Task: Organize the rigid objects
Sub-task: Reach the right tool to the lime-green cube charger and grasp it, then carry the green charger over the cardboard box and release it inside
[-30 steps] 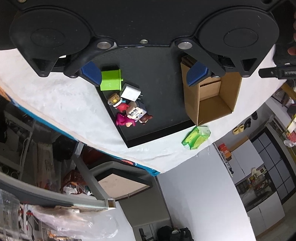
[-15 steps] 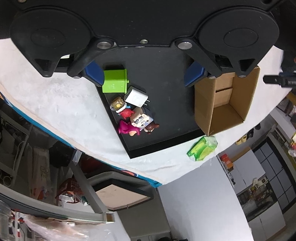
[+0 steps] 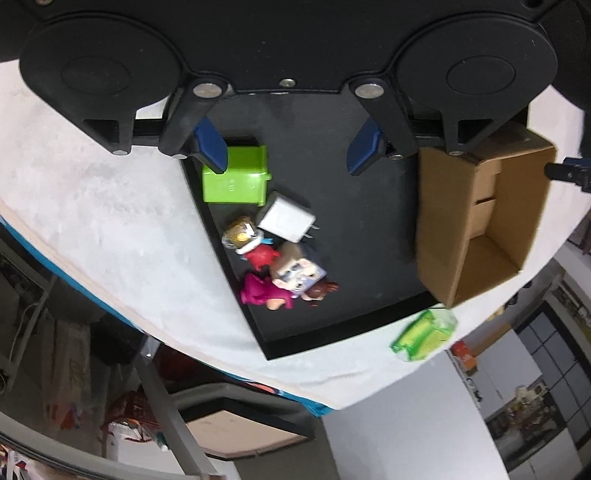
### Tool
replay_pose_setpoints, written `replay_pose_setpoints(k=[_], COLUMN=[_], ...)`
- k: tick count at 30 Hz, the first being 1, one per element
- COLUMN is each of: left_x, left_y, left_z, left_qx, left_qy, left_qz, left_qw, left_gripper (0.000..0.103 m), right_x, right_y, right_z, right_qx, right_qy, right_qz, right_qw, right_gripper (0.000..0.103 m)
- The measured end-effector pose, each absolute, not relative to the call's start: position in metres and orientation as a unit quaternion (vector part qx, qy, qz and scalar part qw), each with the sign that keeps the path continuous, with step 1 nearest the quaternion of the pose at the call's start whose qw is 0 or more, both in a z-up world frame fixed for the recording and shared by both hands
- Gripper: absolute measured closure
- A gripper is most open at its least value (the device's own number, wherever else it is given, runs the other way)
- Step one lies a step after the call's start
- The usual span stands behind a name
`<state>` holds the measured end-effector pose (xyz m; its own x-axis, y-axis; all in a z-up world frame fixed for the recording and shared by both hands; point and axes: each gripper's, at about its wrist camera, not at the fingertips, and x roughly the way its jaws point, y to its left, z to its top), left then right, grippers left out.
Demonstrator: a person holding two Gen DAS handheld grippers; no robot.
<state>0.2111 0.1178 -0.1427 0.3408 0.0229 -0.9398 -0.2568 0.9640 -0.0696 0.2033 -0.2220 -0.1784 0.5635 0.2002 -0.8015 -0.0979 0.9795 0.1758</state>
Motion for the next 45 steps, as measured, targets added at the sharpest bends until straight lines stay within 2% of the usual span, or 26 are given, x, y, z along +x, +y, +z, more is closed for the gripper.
replay_pose_setpoints(k=[10, 12, 13, 14, 16, 17, 24, 30, 37, 45], left_x=[0.242, 0.245, 0.247, 0.247, 0.249, 0.249, 0.247, 0.245, 0.243, 0.239], left_y=[0.143, 0.144, 0.145, 0.145, 0.147, 0.147, 0.143, 0.145, 0.149, 0.157], left_z=[-0.162, -0.165, -0.166, -0.167, -0.169, -0.169, -0.165, -0.166, -0.169, -0.171], left_qx=[-0.147, -0.148, -0.148, -0.152, -0.158, -0.162, -0.149, -0.162, -0.172, -0.187], left_qy=[0.604, 0.609, 0.611, 0.612, 0.611, 0.608, 0.592, 0.588, 0.585, 0.580], left_qz=[0.128, 0.127, 0.129, 0.130, 0.128, 0.128, 0.127, 0.117, 0.111, 0.099], left_qw=[0.773, 0.769, 0.767, 0.765, 0.765, 0.767, 0.782, 0.784, 0.785, 0.787], left_gripper=[0.064, 0.070, 0.078, 0.084, 0.092, 0.093, 0.093, 0.093, 0.093, 0.093], right_x=[0.238, 0.242, 0.244, 0.245, 0.248, 0.250, 0.253, 0.261, 0.269, 0.276], right_y=[-0.234, -0.236, -0.236, -0.236, -0.236, -0.235, -0.228, -0.213, -0.170, -0.119], right_z=[-0.206, -0.210, -0.212, -0.214, -0.220, -0.222, -0.209, -0.173, -0.134, -0.121], right_qx=[0.062, 0.066, 0.069, 0.068, 0.063, 0.061, 0.043, 0.032, -0.008, -0.053], right_qy=[0.499, 0.501, 0.502, 0.505, 0.514, 0.517, 0.511, 0.487, 0.467, 0.462], right_qz=[0.059, 0.056, 0.058, 0.058, 0.058, 0.058, 0.080, 0.098, 0.145, 0.175], right_qw=[0.863, 0.861, 0.860, 0.858, 0.854, 0.852, 0.854, 0.867, 0.872, 0.868], right_gripper=[0.032, 0.032, 0.033, 0.034, 0.044, 0.054, 0.055, 0.055, 0.054, 0.054])
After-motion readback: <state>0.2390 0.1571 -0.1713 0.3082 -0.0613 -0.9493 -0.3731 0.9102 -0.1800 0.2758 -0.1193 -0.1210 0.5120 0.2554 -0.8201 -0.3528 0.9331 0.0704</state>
